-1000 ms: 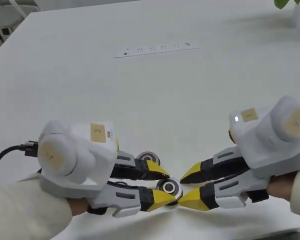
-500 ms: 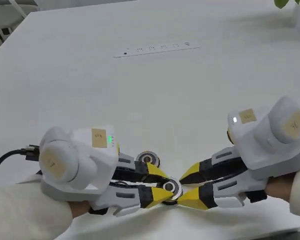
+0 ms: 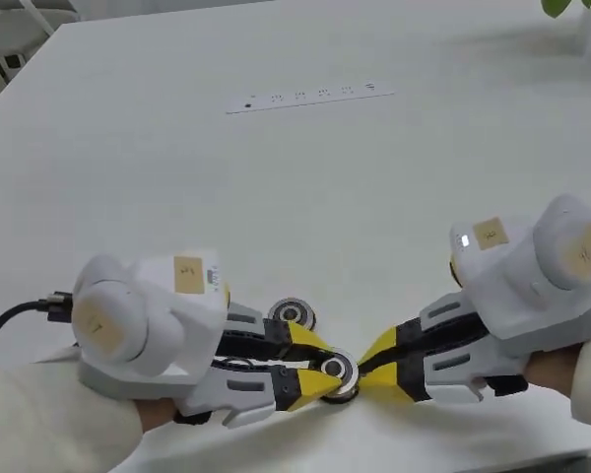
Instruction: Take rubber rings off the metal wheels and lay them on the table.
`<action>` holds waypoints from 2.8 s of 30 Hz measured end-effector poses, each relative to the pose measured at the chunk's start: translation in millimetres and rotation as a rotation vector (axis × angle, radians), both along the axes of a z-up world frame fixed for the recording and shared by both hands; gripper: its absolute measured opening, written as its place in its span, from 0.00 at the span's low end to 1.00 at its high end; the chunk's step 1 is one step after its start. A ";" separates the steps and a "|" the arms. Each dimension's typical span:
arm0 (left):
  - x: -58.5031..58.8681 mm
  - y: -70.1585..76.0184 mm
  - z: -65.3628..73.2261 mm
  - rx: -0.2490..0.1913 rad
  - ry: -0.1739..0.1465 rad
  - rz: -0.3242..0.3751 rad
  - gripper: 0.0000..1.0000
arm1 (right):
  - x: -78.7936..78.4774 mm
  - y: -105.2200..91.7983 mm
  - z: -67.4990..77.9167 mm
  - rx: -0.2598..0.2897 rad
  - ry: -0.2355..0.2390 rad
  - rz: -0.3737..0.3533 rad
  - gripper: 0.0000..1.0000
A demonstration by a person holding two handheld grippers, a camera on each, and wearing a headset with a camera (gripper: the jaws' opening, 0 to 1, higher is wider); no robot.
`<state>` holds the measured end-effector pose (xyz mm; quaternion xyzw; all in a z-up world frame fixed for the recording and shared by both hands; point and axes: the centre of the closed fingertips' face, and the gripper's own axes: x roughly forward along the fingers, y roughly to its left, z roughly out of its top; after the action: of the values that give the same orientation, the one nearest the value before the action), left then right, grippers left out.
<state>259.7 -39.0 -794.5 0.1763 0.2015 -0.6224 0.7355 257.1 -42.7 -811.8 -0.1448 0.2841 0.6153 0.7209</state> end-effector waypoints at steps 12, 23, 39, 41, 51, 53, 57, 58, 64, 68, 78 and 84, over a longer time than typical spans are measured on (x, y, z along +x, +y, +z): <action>3.7 -0.8 0.6 -0.001 -0.019 0.004 0.14 | 9.0 -3.8 -0.6 0.028 0.094 -0.110 0.00; 4.4 -0.5 1.1 -0.004 -0.020 0.012 0.14 | 14.3 -8.0 6.3 0.125 0.240 -0.217 0.00; 4.2 -0.2 1.1 -0.004 -0.027 0.003 0.13 | 12.1 0.6 18.1 0.190 0.315 -0.241 0.00; 4.0 -0.3 1.0 -0.004 -0.028 0.002 0.13 | 11.3 1.6 19.2 0.190 0.314 -0.237 0.00; 4.0 -0.4 0.8 -0.004 -0.031 0.001 0.14 | 10.7 3.2 21.3 0.193 0.310 -0.228 0.00; 4.0 -0.3 0.8 -0.004 -0.031 0.002 0.14 | 10.3 3.5 21.6 0.195 0.310 -0.227 0.00; 4.0 -0.3 0.7 -0.005 -0.030 0.000 0.14 | 9.8 4.1 22.5 0.197 0.310 -0.223 0.00; 4.0 -0.3 0.7 -0.005 -0.030 0.000 0.14 | 10.0 3.9 22.5 0.198 0.310 -0.223 0.00; 3.9 -0.2 0.6 -0.005 -0.030 0.000 0.14 | 9.1 4.9 24.3 0.207 0.312 -0.217 0.00; 4.0 0.0 0.6 -0.007 -0.031 0.001 0.14 | 8.9 5.3 24.8 0.209 0.314 -0.213 0.00; 4.0 -0.2 0.7 -0.011 -0.032 0.004 0.14 | 6.9 7.0 26.4 0.218 0.315 -0.200 0.00; 3.7 -0.3 0.7 -0.013 -0.032 0.005 0.14 | 4.8 8.9 29.8 0.233 0.320 -0.189 0.00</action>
<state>263.5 -39.3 -793.8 0.1811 0.1861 -0.6190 0.7412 261.9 -33.9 -782.0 0.0663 0.3341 0.5890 0.7329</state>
